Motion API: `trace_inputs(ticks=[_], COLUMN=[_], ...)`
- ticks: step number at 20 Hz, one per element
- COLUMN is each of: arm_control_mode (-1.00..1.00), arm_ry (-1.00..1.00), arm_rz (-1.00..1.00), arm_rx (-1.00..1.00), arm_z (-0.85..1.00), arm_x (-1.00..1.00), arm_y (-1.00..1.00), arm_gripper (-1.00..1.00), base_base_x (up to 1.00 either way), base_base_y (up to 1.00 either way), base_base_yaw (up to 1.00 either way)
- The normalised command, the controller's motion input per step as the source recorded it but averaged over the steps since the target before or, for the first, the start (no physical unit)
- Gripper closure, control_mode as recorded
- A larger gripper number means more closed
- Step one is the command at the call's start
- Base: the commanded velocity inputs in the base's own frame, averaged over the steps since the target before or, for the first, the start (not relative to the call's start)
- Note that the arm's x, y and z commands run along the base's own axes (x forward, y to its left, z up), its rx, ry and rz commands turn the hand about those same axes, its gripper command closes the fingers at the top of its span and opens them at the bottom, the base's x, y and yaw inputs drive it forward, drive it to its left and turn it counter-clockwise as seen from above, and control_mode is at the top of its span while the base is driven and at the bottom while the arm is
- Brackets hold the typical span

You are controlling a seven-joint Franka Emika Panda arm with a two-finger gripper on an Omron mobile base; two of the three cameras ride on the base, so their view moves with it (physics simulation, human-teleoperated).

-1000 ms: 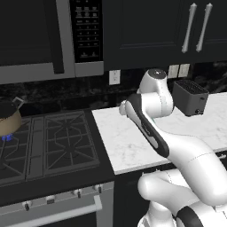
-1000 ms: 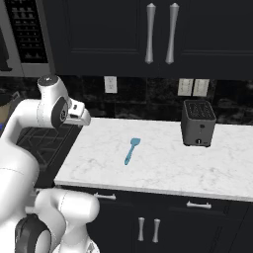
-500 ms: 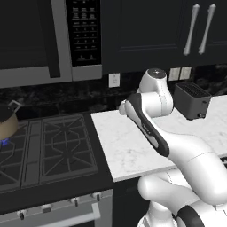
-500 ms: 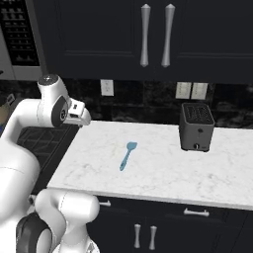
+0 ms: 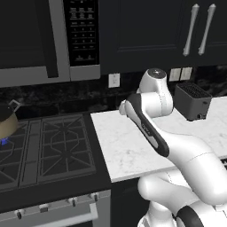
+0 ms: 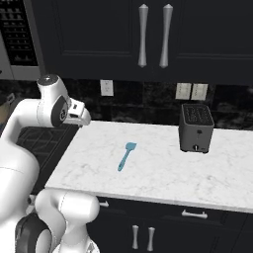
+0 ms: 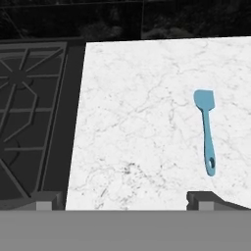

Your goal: Put the garlic and sweet potato in the pot. Retrieve the spatula and lightly stir the vegetables in the pot.

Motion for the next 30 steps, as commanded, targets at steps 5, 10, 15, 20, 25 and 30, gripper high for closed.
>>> trace_inputs(ticks=[5, 10, 15, 20, 25, 30], arm_control_mode=[-1.0, -1.0, -1.0, -1.0, -1.0, -1.0], arm_ry=[0.05, 0.08, 0.18, 0.14, 0.05, 0.08], arm_rz=[0.0, -0.08, -0.12, -0.1, -0.03, 0.0], arm_rx=[0.01, 0.05, 0.0, -0.05, 0.0, 0.0], arm_z=[-0.4, -0.66, -0.86, -0.61, -0.2, -0.33], arm_x=[0.06, -0.02, 0.08, 0.05, 0.19, 0.45], arm_y=[-0.56, -0.79, -0.75, -0.73, -0.09, 0.0], arm_gripper=[-1.0, -1.0, -1.0, -1.0, -1.0, -1.0], base_base_x=[0.06, 0.0, 0.0, 0.0, 0.0, 0.0], base_base_y=[-0.1, 0.0, 0.0, 0.0, 0.0, 0.0], base_base_yaw=[0.0, 0.0, 0.0, 0.0, 0.0, 0.0])
